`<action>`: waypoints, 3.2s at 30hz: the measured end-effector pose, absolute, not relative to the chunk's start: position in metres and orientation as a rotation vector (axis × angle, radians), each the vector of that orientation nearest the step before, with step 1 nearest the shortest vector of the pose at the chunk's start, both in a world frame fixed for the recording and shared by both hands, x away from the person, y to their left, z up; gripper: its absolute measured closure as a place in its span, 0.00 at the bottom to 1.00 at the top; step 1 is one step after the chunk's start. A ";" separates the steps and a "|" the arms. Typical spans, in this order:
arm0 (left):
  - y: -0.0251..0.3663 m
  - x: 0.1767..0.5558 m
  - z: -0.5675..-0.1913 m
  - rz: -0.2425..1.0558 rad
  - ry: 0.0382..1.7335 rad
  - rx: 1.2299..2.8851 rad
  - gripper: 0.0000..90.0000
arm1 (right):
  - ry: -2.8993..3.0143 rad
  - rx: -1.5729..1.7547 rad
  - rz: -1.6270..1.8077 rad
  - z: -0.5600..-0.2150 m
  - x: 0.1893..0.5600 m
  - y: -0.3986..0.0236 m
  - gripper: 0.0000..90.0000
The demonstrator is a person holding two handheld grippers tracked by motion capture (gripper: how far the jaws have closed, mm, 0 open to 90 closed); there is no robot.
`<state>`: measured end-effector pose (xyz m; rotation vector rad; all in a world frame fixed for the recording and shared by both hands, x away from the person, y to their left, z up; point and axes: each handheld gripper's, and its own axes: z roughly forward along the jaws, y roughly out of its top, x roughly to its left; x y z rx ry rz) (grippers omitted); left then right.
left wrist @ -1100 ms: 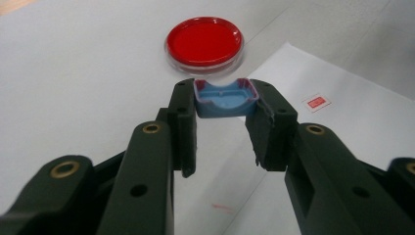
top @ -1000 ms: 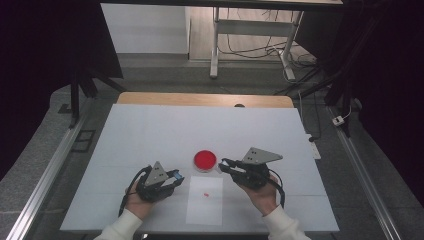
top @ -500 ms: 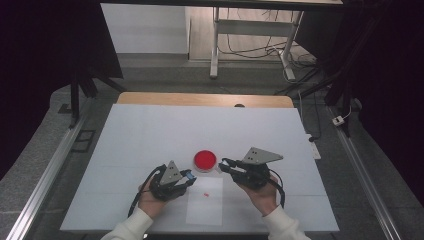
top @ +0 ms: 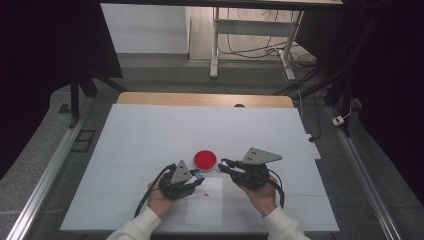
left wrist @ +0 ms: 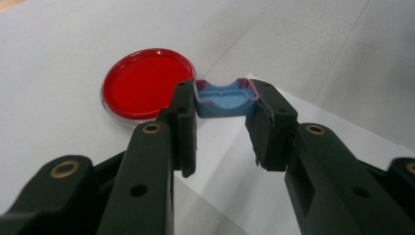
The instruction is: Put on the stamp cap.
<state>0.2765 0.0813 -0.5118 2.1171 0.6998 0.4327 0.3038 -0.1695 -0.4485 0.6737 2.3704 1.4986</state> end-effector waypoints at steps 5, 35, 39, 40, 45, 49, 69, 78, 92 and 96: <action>0.073 0.277 -0.512 0.440 0.688 2.121 0.72 | 2.375 0.671 1.498 -0.449 0.302 -0.167 0.84; 0.052 0.277 -0.515 0.490 0.659 2.121 0.72 | 2.365 0.914 1.490 -0.460 0.299 -0.147 0.84; 0.052 0.277 -0.515 0.496 0.662 2.116 0.72 | 2.363 0.937 1.485 -0.461 0.299 -0.145 0.84; 0.052 0.277 -0.515 0.500 0.661 2.118 0.72 | 2.364 0.945 1.483 -0.461 0.299 -0.145 0.84; 0.050 0.276 -0.515 0.516 0.660 2.121 0.72 | 2.360 0.978 1.490 -0.462 0.299 -0.144 0.84; 0.049 0.275 -0.516 0.533 0.655 2.127 0.72 | 2.362 0.992 1.493 -0.461 0.299 -0.144 0.84; 0.047 0.273 -0.516 0.579 0.648 2.134 0.72 | 2.371 1.030 1.480 -0.464 0.298 -0.141 0.84; 0.046 0.271 -0.516 0.603 0.633 2.126 0.72 | 2.385 1.046 1.478 -0.464 0.299 -0.142 0.84; 0.047 0.267 -0.515 0.638 0.617 2.101 0.73 | 2.397 1.083 1.499 -0.464 0.299 -0.143 0.84; 0.047 0.267 -0.514 0.640 0.614 2.098 0.73 | 2.397 1.100 1.513 -0.464 0.300 -0.144 0.84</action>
